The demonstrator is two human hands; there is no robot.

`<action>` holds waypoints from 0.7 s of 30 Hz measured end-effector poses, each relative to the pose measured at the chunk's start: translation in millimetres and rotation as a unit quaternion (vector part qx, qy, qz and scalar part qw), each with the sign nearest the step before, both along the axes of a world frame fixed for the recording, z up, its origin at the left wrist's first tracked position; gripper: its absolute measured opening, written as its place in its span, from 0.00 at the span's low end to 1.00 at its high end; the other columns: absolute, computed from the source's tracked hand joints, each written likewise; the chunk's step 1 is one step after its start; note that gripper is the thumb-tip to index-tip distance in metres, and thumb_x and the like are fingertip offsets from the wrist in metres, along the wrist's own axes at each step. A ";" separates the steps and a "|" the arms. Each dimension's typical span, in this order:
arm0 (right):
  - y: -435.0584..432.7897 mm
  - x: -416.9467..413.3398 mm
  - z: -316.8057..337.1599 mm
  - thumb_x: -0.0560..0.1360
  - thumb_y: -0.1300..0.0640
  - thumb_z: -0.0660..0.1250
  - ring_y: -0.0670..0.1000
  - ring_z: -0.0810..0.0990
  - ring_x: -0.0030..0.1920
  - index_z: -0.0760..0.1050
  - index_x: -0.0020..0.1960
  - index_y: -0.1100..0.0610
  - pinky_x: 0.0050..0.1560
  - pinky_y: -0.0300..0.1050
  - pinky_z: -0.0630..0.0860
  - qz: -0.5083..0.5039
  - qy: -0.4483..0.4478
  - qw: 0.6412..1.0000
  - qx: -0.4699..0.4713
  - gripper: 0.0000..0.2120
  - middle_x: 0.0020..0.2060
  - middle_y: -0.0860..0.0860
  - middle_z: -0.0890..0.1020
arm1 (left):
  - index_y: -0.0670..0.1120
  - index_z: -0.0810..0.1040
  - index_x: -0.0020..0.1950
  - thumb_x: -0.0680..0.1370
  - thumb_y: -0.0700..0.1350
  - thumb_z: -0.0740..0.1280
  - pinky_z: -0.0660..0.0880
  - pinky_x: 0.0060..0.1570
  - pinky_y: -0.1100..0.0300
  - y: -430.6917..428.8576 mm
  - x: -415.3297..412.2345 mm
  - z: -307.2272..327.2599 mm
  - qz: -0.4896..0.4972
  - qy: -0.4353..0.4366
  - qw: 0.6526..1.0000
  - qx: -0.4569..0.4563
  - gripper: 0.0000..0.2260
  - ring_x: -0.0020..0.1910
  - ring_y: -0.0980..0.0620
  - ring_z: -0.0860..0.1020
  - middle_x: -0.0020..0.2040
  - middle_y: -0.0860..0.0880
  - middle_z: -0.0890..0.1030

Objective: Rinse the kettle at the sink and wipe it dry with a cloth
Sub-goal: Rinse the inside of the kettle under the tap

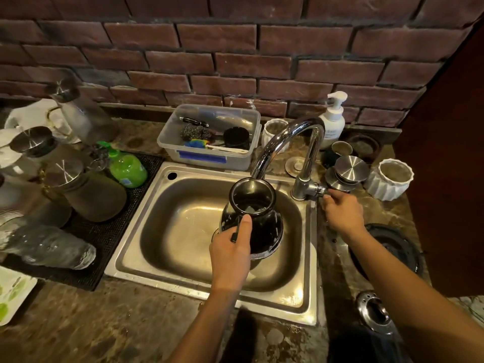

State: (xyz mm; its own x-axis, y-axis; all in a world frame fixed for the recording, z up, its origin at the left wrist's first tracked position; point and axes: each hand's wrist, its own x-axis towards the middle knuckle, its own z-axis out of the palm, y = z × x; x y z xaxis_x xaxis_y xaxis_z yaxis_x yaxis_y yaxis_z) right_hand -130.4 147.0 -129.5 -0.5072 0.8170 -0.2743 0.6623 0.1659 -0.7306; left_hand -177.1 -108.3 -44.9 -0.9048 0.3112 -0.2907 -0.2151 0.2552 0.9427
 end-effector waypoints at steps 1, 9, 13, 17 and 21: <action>1.0 0.3 -1.0 0.84 0.53 0.63 0.64 0.75 0.71 0.76 0.73 0.57 0.75 0.57 0.69 0.003 0.001 1.000 -0.004 0.19 0.66 0.60 0.83 | 0.57 0.78 0.24 0.82 0.54 0.63 0.69 0.34 0.55 0.0 0.5 0.7 0.004 0.000 1.000 0.003 0.25 0.30 0.53 0.69 0.22 0.53 0.72; 11.9 2.1 -16.0 0.81 0.48 0.63 0.60 0.81 0.65 0.77 0.72 0.54 0.72 0.60 0.74 0.010 0.016 1.000 -0.019 0.22 0.58 0.57 0.87 | 0.56 0.75 0.21 0.82 0.53 0.63 0.67 0.33 0.62 -1.0 2.1 -1.7 0.004 0.009 1.000 -0.004 0.27 0.24 0.62 0.71 0.21 0.58 0.72; 22.5 2.7 -26.9 0.83 0.53 0.64 0.53 0.86 0.55 0.76 0.72 0.56 0.69 0.58 0.78 -0.012 0.056 0.995 -0.078 0.19 0.50 0.53 0.88 | 0.54 0.73 0.21 0.82 0.53 0.64 0.66 0.32 0.61 -0.8 1.8 -4.6 0.014 0.011 1.000 0.001 0.27 0.23 0.60 0.70 0.20 0.57 0.71; 35.5 2.9 -42.1 0.83 0.55 0.63 0.51 0.87 0.54 0.78 0.70 0.55 0.68 0.59 0.78 -0.027 0.080 0.991 -0.104 0.17 0.45 0.49 0.88 | 0.53 0.71 0.21 0.82 0.53 0.64 0.65 0.29 0.65 -1.2 0.5 -6.4 0.013 0.015 1.000 -0.001 0.27 0.22 0.60 0.69 0.20 0.57 0.70; 35.3 1.9 -45.3 0.84 0.57 0.62 0.51 0.87 0.53 0.78 0.70 0.56 0.68 0.57 0.78 -0.039 0.095 0.989 -0.109 0.16 0.46 0.49 0.87 | 0.52 0.71 0.20 0.82 0.51 0.65 0.65 0.26 0.73 -2.6 -0.5 -8.6 0.020 0.022 1.000 -0.005 0.28 0.23 0.61 0.71 0.20 0.57 0.71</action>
State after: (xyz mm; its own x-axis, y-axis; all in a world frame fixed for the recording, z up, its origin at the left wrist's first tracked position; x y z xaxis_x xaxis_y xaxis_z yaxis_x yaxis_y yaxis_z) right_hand -128.5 182.3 -174.8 -0.5041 0.7875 -0.3547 0.5143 -0.0562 -0.8557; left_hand -177.6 -110.9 -53.6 -0.9281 0.2723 -0.2541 -0.1844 0.2569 0.9487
